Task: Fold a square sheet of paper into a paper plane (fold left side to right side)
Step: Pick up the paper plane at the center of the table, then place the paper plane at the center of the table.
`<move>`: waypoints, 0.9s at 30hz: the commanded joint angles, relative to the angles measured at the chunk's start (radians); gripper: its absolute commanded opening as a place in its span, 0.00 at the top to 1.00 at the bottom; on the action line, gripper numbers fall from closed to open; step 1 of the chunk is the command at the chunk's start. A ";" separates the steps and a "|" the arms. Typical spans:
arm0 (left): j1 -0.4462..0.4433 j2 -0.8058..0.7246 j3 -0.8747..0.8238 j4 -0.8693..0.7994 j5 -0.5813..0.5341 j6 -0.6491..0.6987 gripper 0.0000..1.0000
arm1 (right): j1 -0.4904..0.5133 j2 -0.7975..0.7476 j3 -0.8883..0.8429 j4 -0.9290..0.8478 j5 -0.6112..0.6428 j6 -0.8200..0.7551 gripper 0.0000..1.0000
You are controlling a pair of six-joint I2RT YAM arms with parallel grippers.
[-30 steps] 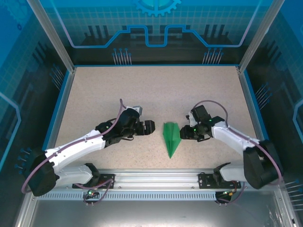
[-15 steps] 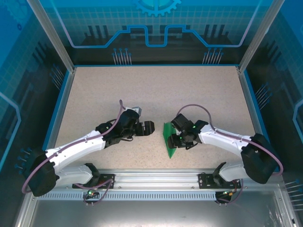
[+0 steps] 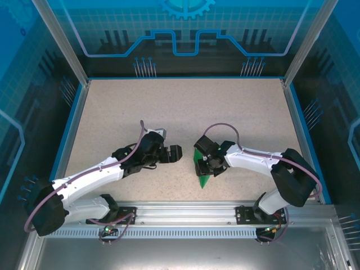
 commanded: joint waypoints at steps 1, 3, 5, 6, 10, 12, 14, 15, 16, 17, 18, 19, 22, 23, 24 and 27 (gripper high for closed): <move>0.010 -0.018 -0.013 -0.003 -0.021 0.017 0.08 | 0.020 0.040 0.030 0.001 0.022 0.006 0.59; 0.009 -0.021 -0.011 -0.005 -0.020 0.019 0.08 | 0.020 0.060 0.029 0.014 0.019 0.008 0.64; 0.010 -0.029 -0.012 -0.010 -0.018 0.024 0.06 | 0.011 0.071 0.027 0.027 0.012 0.016 0.74; 0.010 -0.033 -0.012 -0.011 -0.014 0.027 0.04 | 0.001 0.068 0.022 0.041 -0.003 0.018 0.79; 0.011 -0.061 -0.006 -0.029 -0.006 0.051 0.01 | -0.072 0.060 0.066 0.053 -0.038 -0.003 0.89; 0.012 -0.074 -0.001 -0.043 -0.002 0.066 0.01 | -0.109 0.092 0.149 -0.016 -0.005 -0.047 0.89; 0.012 -0.084 0.002 -0.054 0.005 0.075 0.01 | -0.147 0.134 0.226 -0.070 0.020 -0.093 0.89; 0.013 -0.087 0.002 -0.057 0.013 0.081 0.01 | -0.167 0.154 0.262 -0.086 0.026 -0.109 0.89; 0.011 -0.090 0.002 -0.059 0.020 0.086 0.01 | -0.193 0.179 0.299 -0.101 0.024 -0.122 0.89; 0.012 -0.093 0.002 -0.062 0.028 0.088 0.01 | -0.213 0.210 0.337 -0.115 0.021 -0.134 0.89; 0.012 -0.095 0.001 -0.066 0.034 0.091 0.01 | -0.239 0.243 0.373 -0.127 0.022 -0.141 0.88; 0.012 -0.096 0.000 -0.067 0.038 0.094 0.01 | -0.258 0.269 0.406 -0.135 0.017 -0.144 0.89; 0.012 -0.099 -0.006 -0.070 0.045 0.099 0.01 | -0.296 0.348 0.503 -0.157 0.014 -0.151 0.88; 0.012 -0.100 -0.007 -0.072 0.045 0.100 0.01 | -0.302 0.379 0.543 -0.172 0.022 -0.154 0.88; 0.011 -0.101 -0.006 -0.075 0.046 0.102 0.01 | -0.307 0.404 0.576 -0.188 0.030 -0.159 0.88; 0.012 -0.101 -0.005 -0.085 0.052 0.112 0.01 | -0.313 0.489 0.668 -0.237 0.050 -0.173 0.88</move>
